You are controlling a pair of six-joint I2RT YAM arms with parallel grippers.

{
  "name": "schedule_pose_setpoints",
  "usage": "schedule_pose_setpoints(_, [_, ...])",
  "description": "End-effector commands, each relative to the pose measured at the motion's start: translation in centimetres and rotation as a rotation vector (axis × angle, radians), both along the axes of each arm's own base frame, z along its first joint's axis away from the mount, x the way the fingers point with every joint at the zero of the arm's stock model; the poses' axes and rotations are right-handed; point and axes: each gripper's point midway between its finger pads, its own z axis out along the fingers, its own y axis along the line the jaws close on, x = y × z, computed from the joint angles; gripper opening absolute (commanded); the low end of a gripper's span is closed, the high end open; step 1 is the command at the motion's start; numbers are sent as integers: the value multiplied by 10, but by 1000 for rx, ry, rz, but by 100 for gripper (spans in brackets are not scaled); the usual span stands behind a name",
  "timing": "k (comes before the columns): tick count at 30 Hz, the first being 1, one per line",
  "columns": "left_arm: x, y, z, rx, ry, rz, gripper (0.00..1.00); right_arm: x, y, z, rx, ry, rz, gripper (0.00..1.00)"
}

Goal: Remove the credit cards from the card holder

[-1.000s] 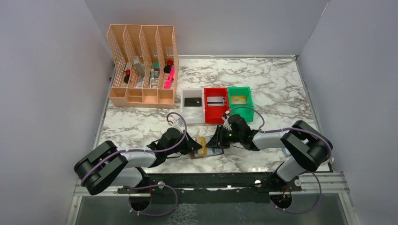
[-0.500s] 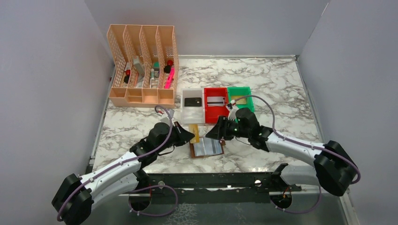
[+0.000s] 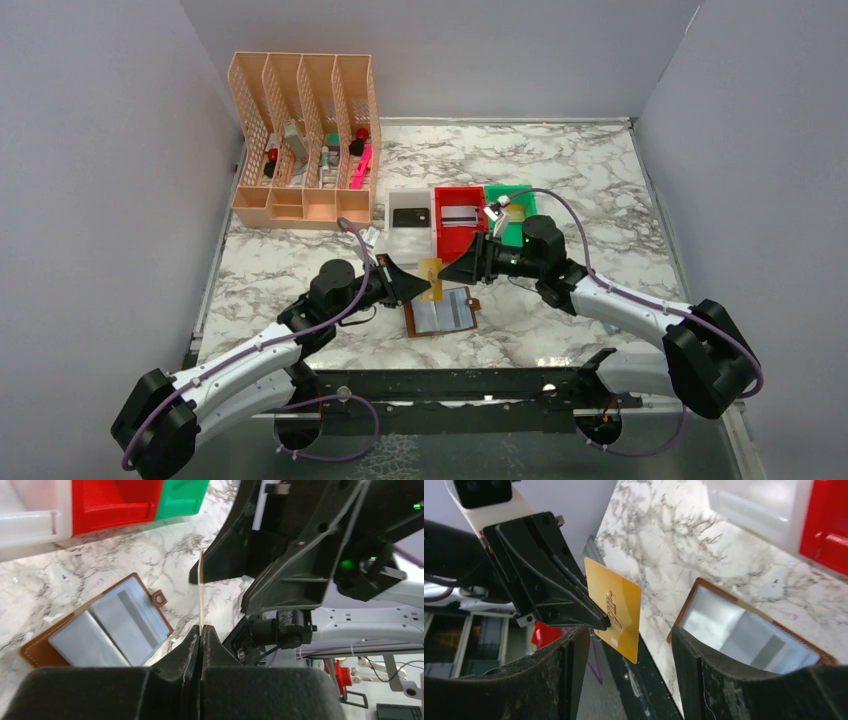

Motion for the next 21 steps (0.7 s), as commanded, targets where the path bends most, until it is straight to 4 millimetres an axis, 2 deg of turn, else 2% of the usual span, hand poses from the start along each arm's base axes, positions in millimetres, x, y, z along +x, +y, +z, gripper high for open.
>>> schedule_pose_setpoints(1, [-3,-10,34,-111,-75,-52,0,-22,9,11,96,4,145,63])
schedule_pose_setpoints(6, [-6,-12,38,-160,-84,-66,0,-28,11,8,119,12,195,55])
schedule_pose_setpoints(9, [-8,-14,40,-175,-87,-85,0,-32,13,14,148,-1,224,45])
schedule_pose_setpoints(13, [-10,-16,36,-173,-70,-104,0,-27,13,19,170,-15,200,38])
schedule_pose_setpoints(15, [-10,-16,35,-173,-70,-102,0,-24,13,22,184,-21,192,28])
schedule_pose_setpoints(20, [-8,-13,34,-174,-73,-86,0,-21,8,24,199,-36,184,10])
schedule_pose_setpoints(21, [-8,-12,34,-172,-74,-80,3,-21,6,24,199,-39,180,8])
